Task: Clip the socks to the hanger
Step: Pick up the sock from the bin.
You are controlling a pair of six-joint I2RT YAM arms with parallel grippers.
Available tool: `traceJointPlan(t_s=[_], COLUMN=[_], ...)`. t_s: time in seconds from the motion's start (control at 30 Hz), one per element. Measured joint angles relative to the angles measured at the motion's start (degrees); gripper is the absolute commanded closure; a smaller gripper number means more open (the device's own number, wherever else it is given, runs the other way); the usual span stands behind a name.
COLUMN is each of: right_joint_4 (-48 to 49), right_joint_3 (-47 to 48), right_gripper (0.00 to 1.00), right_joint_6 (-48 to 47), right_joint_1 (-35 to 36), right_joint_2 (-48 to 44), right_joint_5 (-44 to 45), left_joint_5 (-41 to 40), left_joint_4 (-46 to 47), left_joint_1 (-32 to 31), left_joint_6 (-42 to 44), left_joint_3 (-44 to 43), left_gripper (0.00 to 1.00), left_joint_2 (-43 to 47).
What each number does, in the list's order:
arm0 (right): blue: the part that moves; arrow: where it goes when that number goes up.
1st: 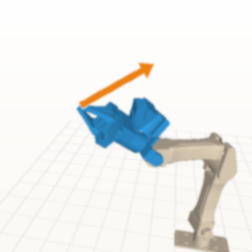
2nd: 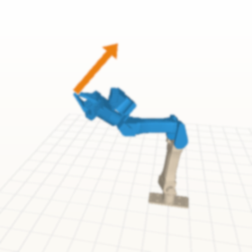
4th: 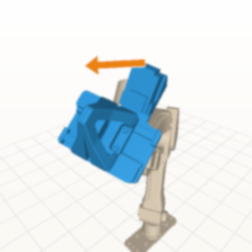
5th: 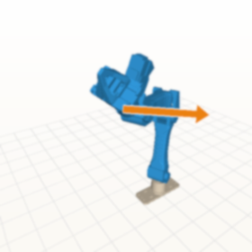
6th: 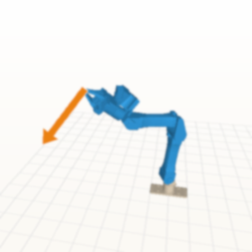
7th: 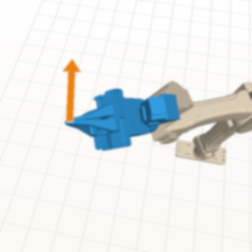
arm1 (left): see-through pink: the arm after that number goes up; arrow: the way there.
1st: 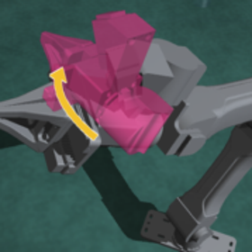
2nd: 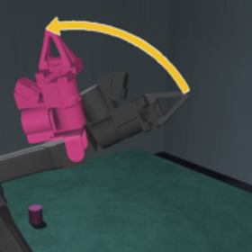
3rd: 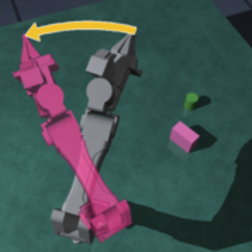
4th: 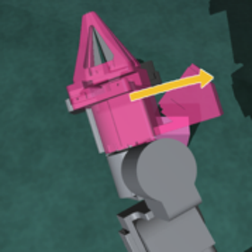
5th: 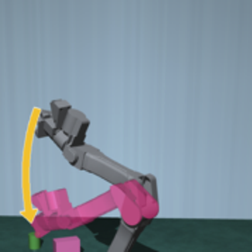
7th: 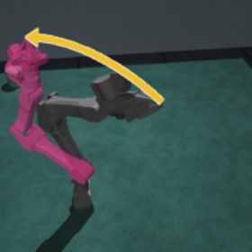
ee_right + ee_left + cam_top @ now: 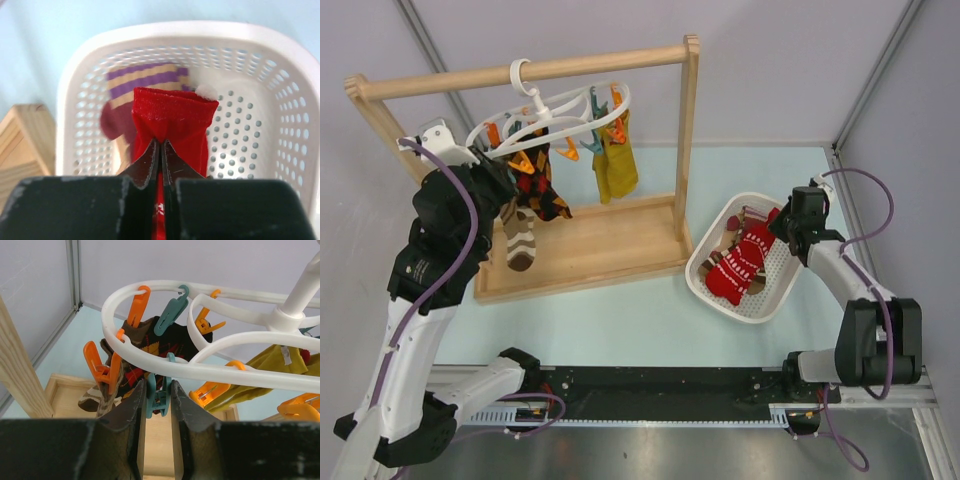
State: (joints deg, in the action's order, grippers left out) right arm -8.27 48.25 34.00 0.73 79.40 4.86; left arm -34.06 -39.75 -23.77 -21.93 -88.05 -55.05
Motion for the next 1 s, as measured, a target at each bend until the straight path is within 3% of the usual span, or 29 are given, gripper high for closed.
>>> traceJointPlan(t_s=[0.33, 0.67, 1.0], right_joint_4=[-4.0, -3.8, 7.3], right_joint_3=[0.0, 0.0, 0.0], right_gripper=[1.00, 1.00, 1.00], right_joint_6=[-10.1, -23.4, -36.4], right_joint_1=[9.9, 26.5, 42.7], right_joint_2=[-14.5, -27.5, -29.4], right_joint_5=[4.9, 10.4, 0.7], left_joint_5=[0.5, 2.0, 6.2], left_joint_4=[-0.2, -0.9, -3.0], left_joint_1=[0.0, 0.0, 0.0], left_joint_6=[0.1, 0.2, 1.5], left_joint_3=[0.0, 0.0, -2.3], left_gripper=[0.79, 0.79, 0.79], left_joint_2=[0.8, 1.6, 2.3])
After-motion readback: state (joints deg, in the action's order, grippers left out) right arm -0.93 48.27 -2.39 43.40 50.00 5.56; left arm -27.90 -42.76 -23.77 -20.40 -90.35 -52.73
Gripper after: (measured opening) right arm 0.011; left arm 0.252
